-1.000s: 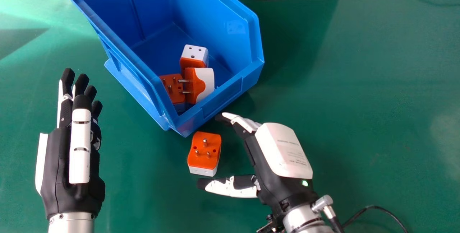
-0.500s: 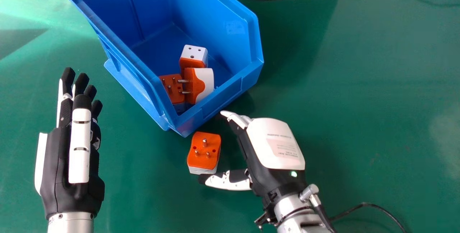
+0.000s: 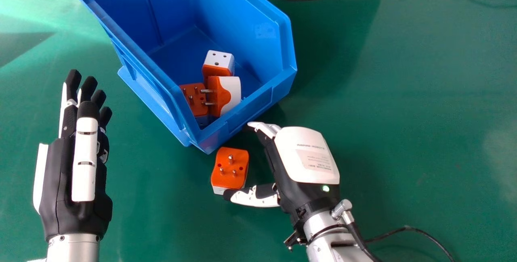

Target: Pick all objects and put in blue box

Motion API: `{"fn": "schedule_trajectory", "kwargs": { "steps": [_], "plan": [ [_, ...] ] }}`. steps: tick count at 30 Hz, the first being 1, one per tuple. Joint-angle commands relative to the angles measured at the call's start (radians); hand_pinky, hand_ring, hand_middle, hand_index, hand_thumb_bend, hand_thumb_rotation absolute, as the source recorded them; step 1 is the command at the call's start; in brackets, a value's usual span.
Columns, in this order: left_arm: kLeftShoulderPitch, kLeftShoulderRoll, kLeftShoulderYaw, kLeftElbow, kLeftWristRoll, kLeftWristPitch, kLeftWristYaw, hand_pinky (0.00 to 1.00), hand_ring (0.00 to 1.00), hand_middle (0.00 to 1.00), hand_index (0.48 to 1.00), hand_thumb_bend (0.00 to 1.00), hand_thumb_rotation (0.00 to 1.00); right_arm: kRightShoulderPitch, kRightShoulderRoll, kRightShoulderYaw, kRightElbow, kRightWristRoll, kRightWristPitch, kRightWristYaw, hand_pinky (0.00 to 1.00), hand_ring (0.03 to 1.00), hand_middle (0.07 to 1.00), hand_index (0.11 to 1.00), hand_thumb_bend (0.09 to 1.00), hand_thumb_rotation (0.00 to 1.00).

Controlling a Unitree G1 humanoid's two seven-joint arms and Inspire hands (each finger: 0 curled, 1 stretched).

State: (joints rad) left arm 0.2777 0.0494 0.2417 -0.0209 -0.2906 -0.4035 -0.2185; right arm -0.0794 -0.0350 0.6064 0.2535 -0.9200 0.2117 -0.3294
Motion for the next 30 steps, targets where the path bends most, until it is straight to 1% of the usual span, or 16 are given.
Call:
{"fn": "schedule_trajectory", "kwargs": {
  "steps": [1, 3, 5, 8, 11, 14, 16, 21, 23, 25, 30],
  "plan": [
    [-0.002, 0.005, 0.006, -0.016, 0.000, -0.004, 0.001, 0.97, 0.98, 0.99, 0.992, 0.49, 0.81, 0.005, -0.018, 0.004, 0.029, -0.015, 0.038, 0.018, 0.67, 0.755, 0.795, 0.796, 0.618, 0.36],
    [-0.003, 0.006, 0.006, -0.016, -0.002, -0.004, 0.002, 0.97, 0.98, 0.98, 0.992, 0.50, 0.81, 0.006, -0.023, 0.006, 0.031, -0.013, 0.040, 0.017, 0.67, 0.755, 0.795, 0.797, 0.616, 0.36],
    [-0.003, 0.005, 0.006, -0.015, 0.001, -0.004, 0.006, 0.96, 0.97, 0.98, 0.990, 0.51, 0.79, 0.009, -0.027, 0.007, 0.031, -0.011, 0.041, 0.015, 0.67, 0.757, 0.797, 0.798, 0.614, 0.37],
    [-0.003, 0.008, 0.005, -0.017, 0.005, -0.005, 0.006, 0.95, 0.96, 0.97, 0.982, 0.51, 0.78, 0.015, -0.034, 0.009, 0.025, -0.006, 0.041, 0.019, 0.67, 0.758, 0.798, 0.799, 0.614, 0.37],
    [-0.003, 0.006, 0.007, -0.017, 0.007, -0.008, 0.011, 0.93, 0.95, 0.97, 0.981, 0.52, 0.78, 0.022, -0.041, 0.012, 0.014, -0.006, 0.043, 0.023, 0.67, 0.760, 0.800, 0.801, 0.612, 0.38],
    [-0.001, 0.001, 0.008, -0.020, 0.004, -0.007, 0.017, 0.93, 0.95, 0.96, 0.979, 0.50, 0.78, 0.035, -0.052, 0.017, -0.011, -0.009, 0.050, 0.039, 0.67, 0.760, 0.800, 0.800, 0.613, 0.38],
    [0.000, 0.001, 0.008, -0.020, 0.005, -0.008, 0.020, 0.93, 0.95, 0.96, 0.977, 0.49, 0.78, 0.044, -0.060, 0.019, -0.021, -0.012, 0.049, 0.040, 0.68, 0.761, 0.801, 0.802, 0.610, 0.38],
    [-0.001, 0.000, 0.008, -0.019, 0.000, -0.011, 0.022, 0.93, 0.94, 0.96, 0.971, 0.47, 0.78, 0.068, -0.072, 0.021, -0.041, -0.022, 0.051, 0.035, 0.68, 0.760, 0.802, 0.803, 0.605, 0.39],
    [0.000, -0.001, 0.008, -0.022, -0.006, -0.007, 0.022, 0.93, 0.94, 0.96, 0.970, 0.47, 0.78, 0.082, -0.077, 0.020, -0.055, -0.023, 0.052, 0.045, 0.67, 0.758, 0.800, 0.802, 0.608, 0.39],
    [0.000, -0.001, 0.008, -0.026, -0.006, -0.004, 0.025, 0.93, 0.94, 0.96, 0.969, 0.47, 0.77, 0.094, -0.081, 0.021, -0.067, -0.028, 0.055, 0.053, 0.67, 0.759, 0.800, 0.802, 0.607, 0.39],
    [-0.003, 0.004, 0.009, -0.023, -0.005, -0.003, 0.023, 0.93, 0.94, 0.96, 0.967, 0.47, 0.77, 0.107, -0.082, 0.025, -0.079, -0.036, 0.060, 0.068, 0.67, 0.760, 0.801, 0.803, 0.610, 0.38]
  ]
}}
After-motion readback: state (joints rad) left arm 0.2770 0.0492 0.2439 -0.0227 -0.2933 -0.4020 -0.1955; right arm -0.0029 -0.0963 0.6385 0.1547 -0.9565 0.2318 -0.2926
